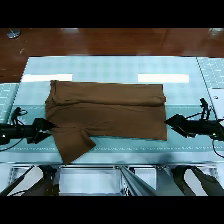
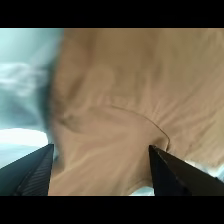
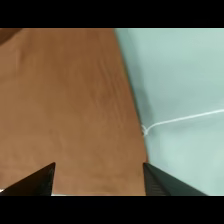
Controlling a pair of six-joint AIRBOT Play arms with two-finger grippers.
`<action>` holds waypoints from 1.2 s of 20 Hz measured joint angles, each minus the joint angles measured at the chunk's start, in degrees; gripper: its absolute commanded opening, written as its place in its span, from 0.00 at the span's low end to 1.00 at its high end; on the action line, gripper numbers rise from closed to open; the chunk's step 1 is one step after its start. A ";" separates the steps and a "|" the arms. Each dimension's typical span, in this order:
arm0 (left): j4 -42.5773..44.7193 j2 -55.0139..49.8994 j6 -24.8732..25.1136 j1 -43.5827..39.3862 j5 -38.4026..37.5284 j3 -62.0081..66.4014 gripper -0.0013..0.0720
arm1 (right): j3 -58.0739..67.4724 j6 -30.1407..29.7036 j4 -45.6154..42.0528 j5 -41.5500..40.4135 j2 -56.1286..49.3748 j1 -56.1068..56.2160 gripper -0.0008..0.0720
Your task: Fold the shirts.
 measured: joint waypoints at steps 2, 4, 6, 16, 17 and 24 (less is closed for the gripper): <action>-1.01 0.17 0.61 -1.62 1.14 -2.05 0.97 | -0.44 -0.26 0.68 -0.09 0.26 0.00 0.86; -1.79 0.24 1.03 -3.43 1.77 -3.32 0.97 | -0.68 -0.42 1.11 -0.22 0.39 0.00 0.86; -1.99 0.28 1.22 -5.16 2.56 -4.00 0.78 | -0.26 -0.42 1.22 -0.11 0.46 -0.04 0.86; -3.48 2.58 4.68 -9.51 3.02 -3.87 0.05 | 4.33 6.86 -13.84 8.76 0.50 -0.04 0.87; -3.80 2.71 4.68 -9.62 3.34 -3.82 0.05 | 3.17 6.69 -14.25 10.43 0.50 -0.04 0.87; -4.46 2.95 4.92 -9.81 4.09 -3.72 0.05 | -2.03 6.67 -11.72 11.87 -1.31 -0.04 0.86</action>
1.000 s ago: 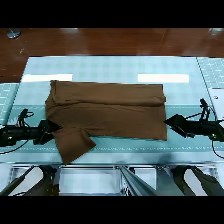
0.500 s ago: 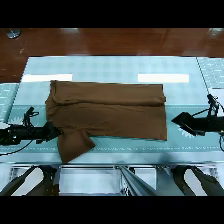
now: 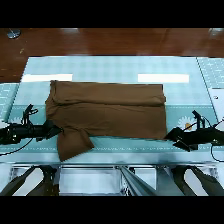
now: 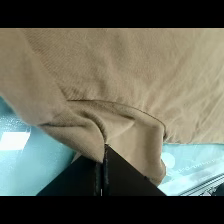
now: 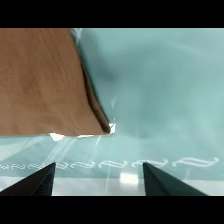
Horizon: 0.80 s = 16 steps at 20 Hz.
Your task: Fold the shirts.
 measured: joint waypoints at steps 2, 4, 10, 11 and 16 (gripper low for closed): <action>-0.07 -0.02 0.00 0.00 0.00 0.00 0.05 | -0.39 -0.63 1.53 -1.57 -2.47 0.00 0.86; -0.09 -0.02 0.02 0.00 0.13 0.00 0.05 | -0.55 -2.10 4.87 -3.26 -5.35 0.00 0.86; -0.11 -0.02 0.02 0.00 0.59 0.00 0.05 | -0.59 -8.28 15.17 -10.58 -11.50 0.00 0.04; -0.11 -0.02 0.02 0.00 0.70 0.00 0.05 | -0.55 -9.20 16.37 -11.06 -12.17 0.00 0.05; -0.13 -0.02 -1.22 0.74 0.55 2.14 0.05 | 1.92 -13.38 18.73 -9.92 -13.77 0.00 0.05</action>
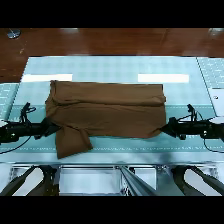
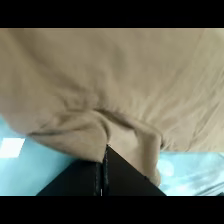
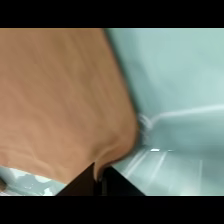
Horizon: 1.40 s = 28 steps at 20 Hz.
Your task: Fold the shirts.
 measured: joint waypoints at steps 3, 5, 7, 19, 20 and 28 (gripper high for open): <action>-1.79 -0.09 -0.44 0.17 -0.31 4.07 0.05 | 4.57 -0.13 0.59 0.61 -0.28 0.00 0.05; -2.93 -1.09 -0.59 -0.63 1.88 7.28 0.05 | 7.85 0.13 2.05 -0.33 -0.85 0.85 0.05; -4.48 -3.91 -0.81 -2.54 4.50 11.52 0.05 | 11.37 0.33 3.26 -2.10 -2.62 3.13 0.05; -3.80 -32.61 -10.29 -9.75 3.65 47.71 0.05 | 40.74 4.90 4.90 -5.11 -24.09 9.09 0.05; -3.76 -34.73 -10.56 -10.21 3.48 50.12 0.05 | 42.75 5.07 4.85 -4.92 -25.77 9.46 0.05; -2.93 -45.11 -11.32 -13.64 2.21 59.82 0.98 | 49.51 7.76 2.36 -6.86 -34.12 11.63 0.86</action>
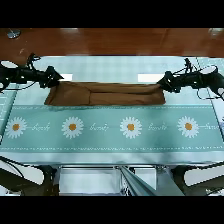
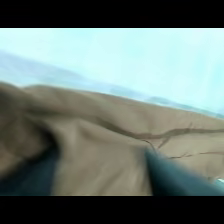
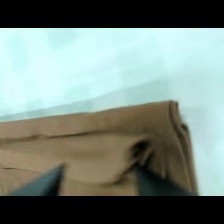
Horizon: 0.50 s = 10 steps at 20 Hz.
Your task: Fold the shirts.
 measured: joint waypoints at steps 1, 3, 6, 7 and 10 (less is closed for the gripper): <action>0.70 -0.33 0.37 0.46 -2.27 1.11 0.98 | 0.79 -0.33 0.04 1.57 -0.22 -0.61 0.86; 3.74 -0.74 0.96 2.36 -7.87 3.45 0.98 | 2.51 -1.01 -0.48 4.81 -0.04 -2.84 0.86; 8.13 0.09 0.66 7.04 -17.92 5.22 0.98 | 3.85 -0.87 -3.06 9.44 1.33 -7.17 0.86; 9.40 1.38 -0.09 8.68 -19.23 4.74 0.98 | 4.07 0.11 -4.83 10.49 1.64 -8.46 0.86; 12.00 8.20 -2.25 11.41 -15.74 -1.14 0.98 | 2.84 3.54 -10.10 11.93 2.14 -10.21 0.86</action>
